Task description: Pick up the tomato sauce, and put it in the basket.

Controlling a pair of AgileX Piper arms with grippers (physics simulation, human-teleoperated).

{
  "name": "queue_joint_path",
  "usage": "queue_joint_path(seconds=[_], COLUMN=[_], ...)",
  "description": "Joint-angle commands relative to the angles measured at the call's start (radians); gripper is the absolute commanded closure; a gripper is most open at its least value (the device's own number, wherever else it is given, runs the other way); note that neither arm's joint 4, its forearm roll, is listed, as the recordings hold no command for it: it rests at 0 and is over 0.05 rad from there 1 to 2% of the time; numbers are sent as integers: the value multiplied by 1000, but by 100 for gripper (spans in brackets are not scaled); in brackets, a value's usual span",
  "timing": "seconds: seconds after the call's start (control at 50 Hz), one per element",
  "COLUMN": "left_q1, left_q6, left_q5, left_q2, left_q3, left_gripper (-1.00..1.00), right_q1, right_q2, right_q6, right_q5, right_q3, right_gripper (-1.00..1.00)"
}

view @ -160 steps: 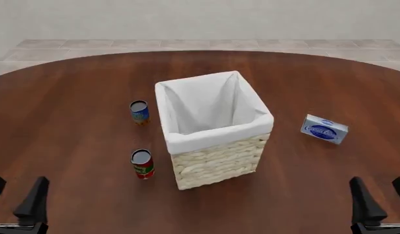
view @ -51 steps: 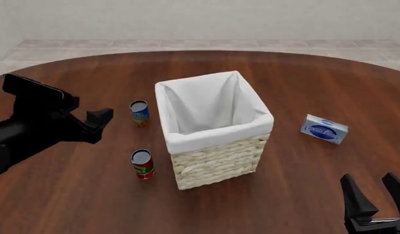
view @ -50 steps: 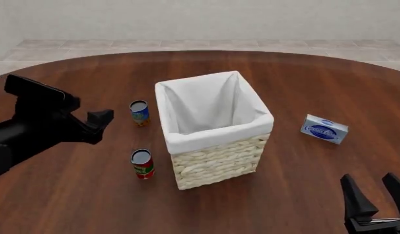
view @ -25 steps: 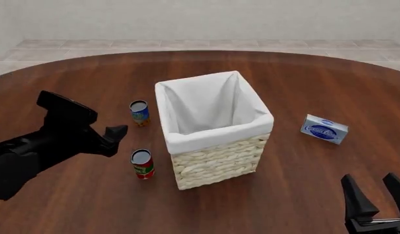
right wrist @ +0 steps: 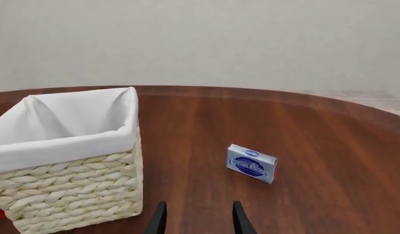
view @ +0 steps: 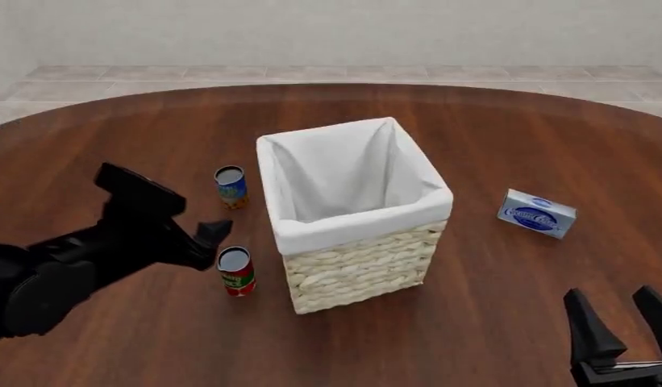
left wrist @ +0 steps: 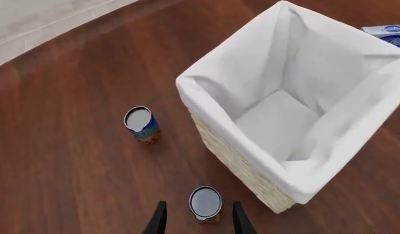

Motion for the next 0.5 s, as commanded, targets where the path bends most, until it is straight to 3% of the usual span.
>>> queue_joint_path(seconds=[0.02, 0.5], left_q1=[-9, 10], left_q6=[1, 33], left_q5=[-43, -120], left_q2=[43, 134], left_q3=[24, 52], left_gripper=[-100, -100], right_q1=[2, 4], right_q2=[9, -8], right_q6=[4, 9], right_q5=[-7, 9], right_q3=[0, 0], right_gripper=[-100, -100])
